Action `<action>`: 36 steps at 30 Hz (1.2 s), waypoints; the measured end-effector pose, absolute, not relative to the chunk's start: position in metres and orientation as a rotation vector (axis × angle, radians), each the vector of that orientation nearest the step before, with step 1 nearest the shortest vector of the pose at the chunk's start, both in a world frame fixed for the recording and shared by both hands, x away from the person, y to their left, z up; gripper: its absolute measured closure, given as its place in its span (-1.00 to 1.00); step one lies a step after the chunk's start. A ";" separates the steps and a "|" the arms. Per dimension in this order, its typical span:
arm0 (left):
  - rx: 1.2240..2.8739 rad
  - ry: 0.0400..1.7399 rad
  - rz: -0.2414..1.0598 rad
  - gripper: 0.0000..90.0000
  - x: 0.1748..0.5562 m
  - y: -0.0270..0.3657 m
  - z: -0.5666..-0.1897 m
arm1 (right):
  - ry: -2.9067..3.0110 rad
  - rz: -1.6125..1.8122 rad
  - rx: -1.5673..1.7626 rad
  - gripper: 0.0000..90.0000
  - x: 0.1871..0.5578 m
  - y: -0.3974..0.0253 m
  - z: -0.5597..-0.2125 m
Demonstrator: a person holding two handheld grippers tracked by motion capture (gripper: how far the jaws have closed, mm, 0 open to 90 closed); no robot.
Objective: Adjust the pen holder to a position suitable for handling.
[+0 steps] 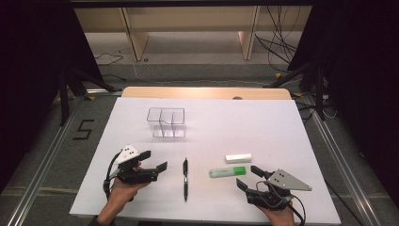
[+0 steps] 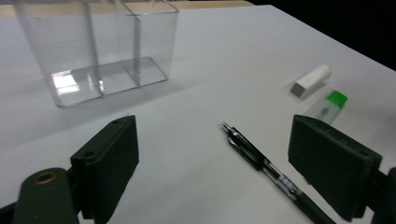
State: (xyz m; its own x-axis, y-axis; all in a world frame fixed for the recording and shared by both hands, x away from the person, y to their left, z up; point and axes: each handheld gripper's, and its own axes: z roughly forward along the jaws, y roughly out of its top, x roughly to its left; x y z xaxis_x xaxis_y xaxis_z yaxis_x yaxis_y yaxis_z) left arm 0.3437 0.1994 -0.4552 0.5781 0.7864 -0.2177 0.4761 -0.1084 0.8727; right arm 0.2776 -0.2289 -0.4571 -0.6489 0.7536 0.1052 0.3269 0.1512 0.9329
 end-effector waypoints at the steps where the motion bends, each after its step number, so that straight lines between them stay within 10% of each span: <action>1: 1.753 1.054 0.380 -0.65 0.347 0.203 -0.454 | 2.050 1.505 1.033 -0.34 0.278 -0.229 -0.457; 13: 1.710 1.207 0.478 -0.53 0.384 0.226 -0.450 | 2.057 1.504 1.034 -0.34 0.278 -0.229 -0.458; 36: 1.632 1.452 0.517 0.98 0.458 0.255 -0.455 | 2.043 1.518 1.020 -0.32 0.276 -0.230 -0.456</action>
State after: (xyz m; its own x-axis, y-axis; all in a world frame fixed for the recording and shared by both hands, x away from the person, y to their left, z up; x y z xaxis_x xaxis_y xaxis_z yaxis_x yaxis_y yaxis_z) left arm 0.4581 0.2553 -0.4554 0.2342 0.9438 -0.2334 0.5842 0.0552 0.8097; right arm 0.2763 -0.2298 -0.4560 -0.6554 0.7478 0.1061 0.3174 0.1452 0.9371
